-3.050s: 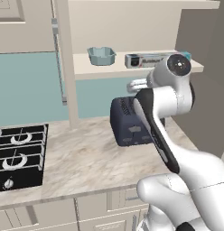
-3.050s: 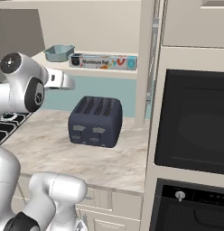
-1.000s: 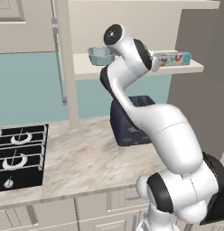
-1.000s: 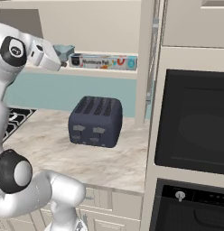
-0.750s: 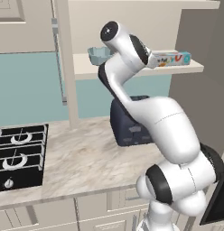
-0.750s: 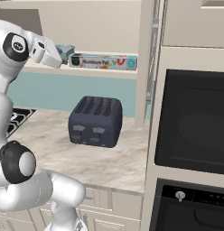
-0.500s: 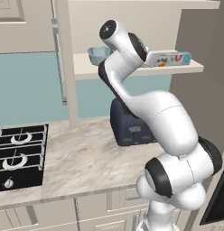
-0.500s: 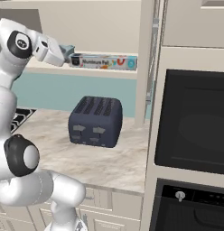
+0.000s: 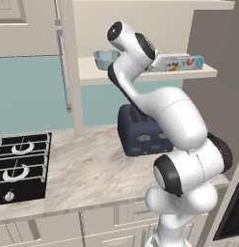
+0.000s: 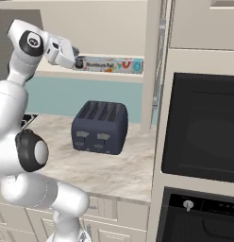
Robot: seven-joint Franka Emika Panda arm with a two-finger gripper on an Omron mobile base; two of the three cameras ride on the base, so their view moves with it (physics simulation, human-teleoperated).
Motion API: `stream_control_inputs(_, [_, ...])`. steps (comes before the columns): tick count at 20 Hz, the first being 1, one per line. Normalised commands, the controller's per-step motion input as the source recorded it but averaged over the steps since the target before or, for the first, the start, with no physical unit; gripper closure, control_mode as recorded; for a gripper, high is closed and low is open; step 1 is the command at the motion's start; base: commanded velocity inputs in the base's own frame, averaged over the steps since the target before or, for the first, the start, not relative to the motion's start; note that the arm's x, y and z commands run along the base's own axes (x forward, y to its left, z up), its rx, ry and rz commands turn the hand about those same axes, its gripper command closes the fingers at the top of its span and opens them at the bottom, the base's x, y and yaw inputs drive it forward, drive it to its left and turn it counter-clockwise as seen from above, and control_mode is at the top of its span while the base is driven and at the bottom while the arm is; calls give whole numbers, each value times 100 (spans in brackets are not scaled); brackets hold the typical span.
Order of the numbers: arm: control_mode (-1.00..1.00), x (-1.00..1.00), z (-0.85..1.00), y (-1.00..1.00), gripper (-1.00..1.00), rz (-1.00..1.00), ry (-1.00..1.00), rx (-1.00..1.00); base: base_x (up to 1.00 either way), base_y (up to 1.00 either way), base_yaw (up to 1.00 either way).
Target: Retrieve the tupperware and aluminum foil from the cabinet and place them on the dining counter near the plate with lemon and shrimp to prepare for storing leftovers.
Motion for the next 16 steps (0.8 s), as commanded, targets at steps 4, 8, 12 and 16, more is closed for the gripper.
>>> stream_control_inputs(4, [-100, 41, 0, 0, -100, -17, 0, 0, 0, 0, 0])
stream_control_inputs(8, [-100, 33, 0, 0, -100, -17, 0, 0, 0, 0, 0])
stream_control_inputs(12, [-100, 20, 0, 0, -100, -19, 0, 0, 0, 0, 0])
stream_control_inputs(16, [-100, 15, 0, 0, -100, -17, 5, 0, 0, 0, 0])
